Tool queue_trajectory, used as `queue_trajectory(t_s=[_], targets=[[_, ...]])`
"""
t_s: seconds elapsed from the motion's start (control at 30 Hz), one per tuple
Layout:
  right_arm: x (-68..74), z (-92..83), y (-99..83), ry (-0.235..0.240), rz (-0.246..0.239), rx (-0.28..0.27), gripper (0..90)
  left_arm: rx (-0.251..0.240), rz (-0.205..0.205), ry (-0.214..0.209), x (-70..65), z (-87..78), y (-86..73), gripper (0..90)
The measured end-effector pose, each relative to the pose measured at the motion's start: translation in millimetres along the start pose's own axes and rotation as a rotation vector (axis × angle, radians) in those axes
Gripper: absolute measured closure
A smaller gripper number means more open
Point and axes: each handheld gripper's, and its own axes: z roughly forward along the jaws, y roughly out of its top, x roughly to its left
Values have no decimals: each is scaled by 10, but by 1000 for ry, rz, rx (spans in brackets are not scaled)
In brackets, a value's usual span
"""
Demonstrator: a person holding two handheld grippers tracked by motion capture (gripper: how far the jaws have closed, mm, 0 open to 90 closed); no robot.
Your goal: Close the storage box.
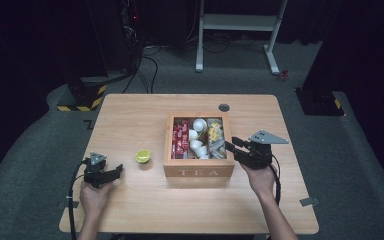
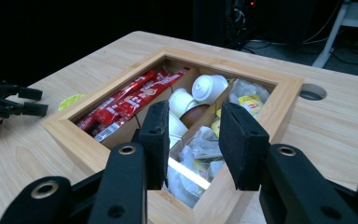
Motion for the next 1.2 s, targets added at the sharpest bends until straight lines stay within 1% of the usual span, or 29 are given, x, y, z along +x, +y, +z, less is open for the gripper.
queue_trajectory(t_s=[0.33,0.4,0.53,0.63,0.67,0.77,0.83,0.97,1.03,1.07,1.2], targets=[[-77,-64,2,-22,19,-9,618,0,0,0,0,0,0,270],[-104,-82,-1,-35,20,-9,608,0,0,0,0,0,0,271],[-154,-115,-16,-47,41,-18,600,0,0,0,0,0,0,271],[-172,-126,-21,-52,43,-20,595,0,0,0,0,0,0,271],[-190,-139,-25,-63,42,-16,591,-1,1,1,-1,0,0,271],[-210,-152,-35,-71,42,-18,589,0,1,1,0,0,0,271],[-244,-179,-62,-82,59,-15,585,0,1,1,-1,0,0,271],[-276,-200,-72,-94,58,-12,580,-1,1,1,-1,0,0,271],[-304,-231,-86,-99,66,-17,575,0,1,1,0,0,0,271],[-325,-255,-105,-105,73,-15,573,0,1,1,-1,0,0,271],[-366,-289,-134,-119,79,-1,571,0,1,1,0,0,0,271]])
